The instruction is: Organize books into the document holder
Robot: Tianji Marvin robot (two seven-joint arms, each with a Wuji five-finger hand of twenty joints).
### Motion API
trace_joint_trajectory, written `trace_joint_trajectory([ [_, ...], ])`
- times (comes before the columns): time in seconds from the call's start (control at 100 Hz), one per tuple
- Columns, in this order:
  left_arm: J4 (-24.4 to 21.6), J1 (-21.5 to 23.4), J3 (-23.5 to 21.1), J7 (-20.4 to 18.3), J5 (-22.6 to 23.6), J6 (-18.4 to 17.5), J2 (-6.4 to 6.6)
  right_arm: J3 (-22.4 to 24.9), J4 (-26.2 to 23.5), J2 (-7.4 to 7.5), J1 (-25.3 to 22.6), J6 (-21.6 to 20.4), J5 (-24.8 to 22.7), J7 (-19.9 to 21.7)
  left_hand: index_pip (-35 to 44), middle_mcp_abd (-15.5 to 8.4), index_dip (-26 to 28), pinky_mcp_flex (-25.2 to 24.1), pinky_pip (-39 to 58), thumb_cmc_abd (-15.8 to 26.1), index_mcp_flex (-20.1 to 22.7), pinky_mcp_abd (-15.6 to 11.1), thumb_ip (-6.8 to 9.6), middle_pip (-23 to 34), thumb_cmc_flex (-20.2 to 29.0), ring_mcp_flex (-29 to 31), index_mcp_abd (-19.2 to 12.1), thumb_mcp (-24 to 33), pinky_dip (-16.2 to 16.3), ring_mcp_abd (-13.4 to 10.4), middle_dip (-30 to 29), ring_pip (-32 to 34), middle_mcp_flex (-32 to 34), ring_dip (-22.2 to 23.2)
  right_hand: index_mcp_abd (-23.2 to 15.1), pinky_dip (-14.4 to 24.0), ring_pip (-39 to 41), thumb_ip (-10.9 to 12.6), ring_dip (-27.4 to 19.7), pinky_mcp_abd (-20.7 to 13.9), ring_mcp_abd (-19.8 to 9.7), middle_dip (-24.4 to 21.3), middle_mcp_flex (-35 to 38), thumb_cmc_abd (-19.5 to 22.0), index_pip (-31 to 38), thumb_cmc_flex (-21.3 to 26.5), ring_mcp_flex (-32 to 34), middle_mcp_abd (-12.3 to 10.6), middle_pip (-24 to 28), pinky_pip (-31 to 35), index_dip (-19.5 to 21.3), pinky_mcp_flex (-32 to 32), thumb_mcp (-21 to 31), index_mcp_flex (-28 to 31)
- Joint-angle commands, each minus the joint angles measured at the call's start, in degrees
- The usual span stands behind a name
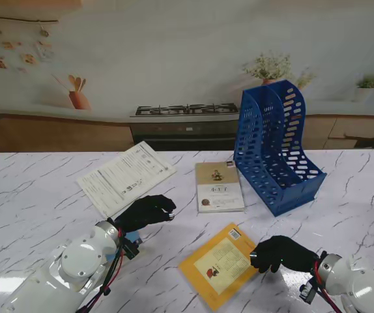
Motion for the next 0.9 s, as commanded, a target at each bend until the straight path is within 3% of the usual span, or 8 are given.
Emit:
trace_joint_trajectory([
  [0.0, 0.4, 0.1, 0.2, -0.2, -0.3, -1.6, -0.53, -1.3, 1.4, -0.01, 0.1, 0.7, 0.1, 0.1, 0.6, 0.1, 0.0, 0.7, 1.8, 1.5, 0.8, -1.2, 0.94, 1.1, -1.3, 0.5, 0.5, 1.3, 0.2, 0.3, -0.1, 1.0, 0.4, -0.5, 0.9, -1.0, -0.6, 1.6, -1.6, 1.6, 0.7, -1.4, 0.9, 1.7, 0.5, 1.0, 0.8, 0.8, 0.2, 1.0, -1.5, 0.1, 0.2, 1.3],
  [0.11, 0.3, 0.3, 0.1, 0.1, -0.3, -1.6, -0.57, -2.4, 2.8, 0.23, 1.6, 0.4, -1.5, 0.4, 0.7, 0.0, 0.0, 0.6, 1.4, 1.5, 0.8, -1.4, 0.93, 1.1, -1.3, 0.1, 0.3, 1.4, 0.0, 0.3, -0.2, 0.9, 0.3, -0.7, 0.7, -2.0, -2.9, 1.6, -2.5, -2.0, -0.7, -2.3, -1.3, 3.7, -0.3, 2.4, -1.3, 0.0, -0.8, -0.7, -2.3, -2.6, 0.2, -0.1],
  [0.27, 0.2, 0.7, -0.2, 0.0, -0.4, -1.3, -0.55, -3.9, 4.8, 0.21, 4.2, -1.4, -4.0, -1.0, 0.8, 0.0, -0.1, 0.5, 1.2, 1.6, 0.8, -1.3, 0.92, 1.1, -1.3, 0.2, 0.3, 1.4, -0.1, 0.2, -0.2, 1.0, 0.3, -0.7, 0.0, -2.3, -4.2, 1.6, -2.8, -3.2, -2.6, -2.6, -3.5, 3.9, -1.0, 2.2, -3.6, -1.2, -1.5, -1.5, -2.7, -5.1, 0.5, -1.6],
  [0.67, 0.9, 0.5, 0.0, -0.3, -1.4, -1.3, -0.63, -7.4, 9.0, -0.17, 10.8, -3.9, -7.7, -4.6, 1.2, -0.1, -0.1, 0.0, 1.0, 1.9, 1.1, -1.1, 0.93, 1.2, -1.2, 0.0, 0.1, 1.4, -0.2, 0.2, -0.2, 0.9, 0.4, -0.8, -2.3, -2.4, -4.2, 1.5, -2.3, -3.4, -4.9, -2.5, -4.5, 3.0, -0.7, 0.6, -5.0, -3.5, -1.4, -1.8, -2.6, -7.1, 1.8, -2.2],
  [0.77, 1.3, 0.3, 0.3, -0.4, -2.0, -1.4, -0.7, -8.6, 10.3, -0.27, 12.4, -4.2, -7.9, -5.1, 1.9, -0.2, 0.2, 2.2, 2.0, 1.3, 1.7, -2.2, 0.77, 1.5, -0.7, 1.4, -0.2, 1.5, 0.0, -0.2, -0.2, 1.5, 1.3, -0.6, -3.0, -2.5, -4.1, 1.4, -2.2, -3.5, -5.7, -2.5, -4.4, 2.3, -0.4, 0.0, -5.3, -4.3, -1.3, -2.1, -2.4, -7.8, 1.8, -2.1],
  [0.89, 1.5, 0.2, 0.5, -0.6, -2.3, -1.4, -0.7, -10.3, 11.7, -0.34, 14.1, -4.9, -8.5, -5.8, 2.8, 0.1, 0.5, 3.0, 2.4, 0.9, 1.9, -1.7, 0.37, 1.8, -0.4, 2.2, -0.2, 1.4, 0.1, 0.2, -0.2, 1.8, 2.0, -0.6, -3.1, -2.6, -4.1, 1.4, -2.0, -3.5, -6.0, -2.5, -5.3, 2.0, -0.5, -0.4, -6.4, -4.4, -1.4, -2.5, -2.3, -8.6, 1.8, -2.8],
])
